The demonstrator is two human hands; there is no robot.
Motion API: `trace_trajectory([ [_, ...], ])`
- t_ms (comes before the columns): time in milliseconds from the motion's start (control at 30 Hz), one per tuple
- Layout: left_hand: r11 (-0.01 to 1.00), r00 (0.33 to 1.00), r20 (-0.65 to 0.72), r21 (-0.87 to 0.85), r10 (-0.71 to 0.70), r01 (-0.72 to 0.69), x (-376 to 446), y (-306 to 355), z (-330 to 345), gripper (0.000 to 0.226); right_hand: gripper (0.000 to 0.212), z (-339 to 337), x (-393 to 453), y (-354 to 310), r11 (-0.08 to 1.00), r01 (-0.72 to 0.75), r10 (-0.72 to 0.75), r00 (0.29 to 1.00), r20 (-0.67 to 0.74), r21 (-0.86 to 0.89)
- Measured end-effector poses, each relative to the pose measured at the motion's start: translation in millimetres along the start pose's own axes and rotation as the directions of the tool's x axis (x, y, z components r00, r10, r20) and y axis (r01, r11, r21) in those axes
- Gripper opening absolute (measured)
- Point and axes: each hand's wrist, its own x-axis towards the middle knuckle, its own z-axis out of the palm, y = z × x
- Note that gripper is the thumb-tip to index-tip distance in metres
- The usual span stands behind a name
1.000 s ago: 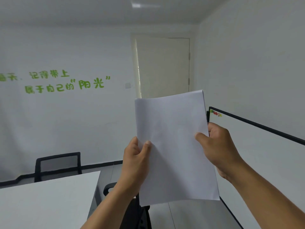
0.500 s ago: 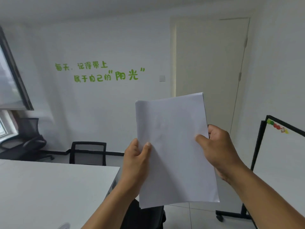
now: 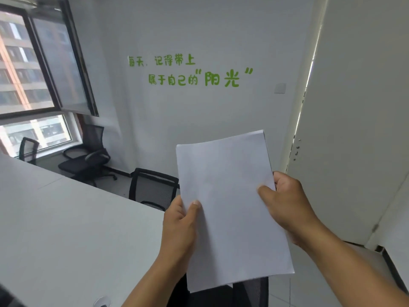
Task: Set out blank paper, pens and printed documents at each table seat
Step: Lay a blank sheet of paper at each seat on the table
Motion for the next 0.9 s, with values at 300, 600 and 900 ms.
trace_trajectory([
  [300,0.99,0.972,-0.204,0.048,-0.117,0.129,68,-25,-48,0.018,0.01,99,90,12,0.999,-0.011,0.022,0.975,0.22,-0.05],
  [600,0.965,0.834,-0.49,-0.063,-0.253,0.256,106,-77,-84,0.018,0.01,207,160,39,0.998,0.016,0.022,0.842,0.539,-0.065],
  [900,0.927,0.541,-0.771,-0.168,-0.336,0.336,106,-167,-99,0.017,0.022,312,184,131,0.989,0.107,0.01,0.633,0.774,-0.101],
])
